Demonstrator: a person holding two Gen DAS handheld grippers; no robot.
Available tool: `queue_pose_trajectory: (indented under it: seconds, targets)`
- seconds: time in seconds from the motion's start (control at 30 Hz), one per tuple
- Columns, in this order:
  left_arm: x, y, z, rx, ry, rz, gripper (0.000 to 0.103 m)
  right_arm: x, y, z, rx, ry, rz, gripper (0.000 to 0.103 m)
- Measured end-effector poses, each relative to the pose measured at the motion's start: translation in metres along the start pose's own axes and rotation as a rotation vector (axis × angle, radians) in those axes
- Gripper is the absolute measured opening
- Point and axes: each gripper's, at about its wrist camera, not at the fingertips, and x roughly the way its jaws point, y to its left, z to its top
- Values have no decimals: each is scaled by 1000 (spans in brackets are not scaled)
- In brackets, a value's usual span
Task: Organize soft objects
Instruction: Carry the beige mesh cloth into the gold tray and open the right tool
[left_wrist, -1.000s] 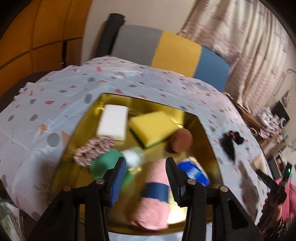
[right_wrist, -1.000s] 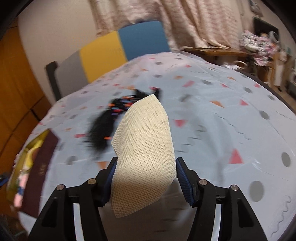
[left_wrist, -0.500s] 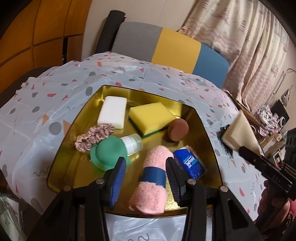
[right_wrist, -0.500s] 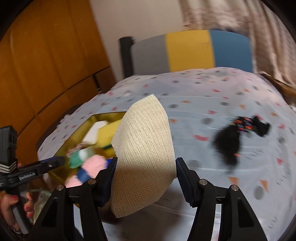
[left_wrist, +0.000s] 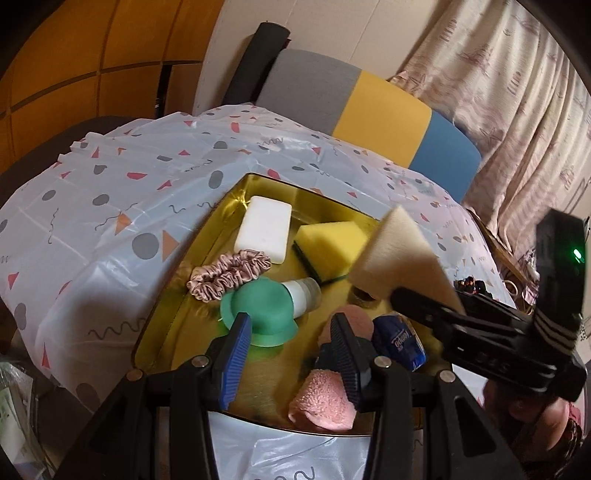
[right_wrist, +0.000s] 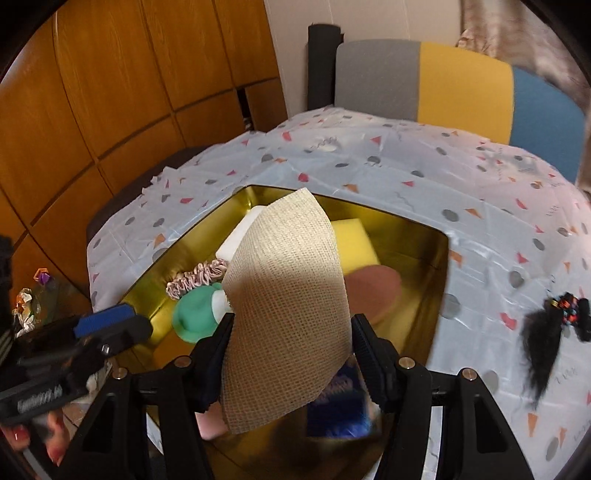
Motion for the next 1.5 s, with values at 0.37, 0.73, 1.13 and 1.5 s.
queue_pose_trajectory:
  seconds: [0.37, 0.73, 1.13, 1.5]
  targets:
    - [2, 2, -1, -14, 5, 0, 45, 31, 1, 2, 30, 58, 35, 85]
    - [3, -10, -9, -6, 16, -39, 45, -44, -53, -19, 268, -180, 71, 96]
    - [3, -31, -19, 59, 40, -88, 45, -86, -86, -51, 335, -254, -35, 96]
    - [0, -86, -38, 203, 77, -228, 45, -95, -148, -119, 440, -163, -197, 96]
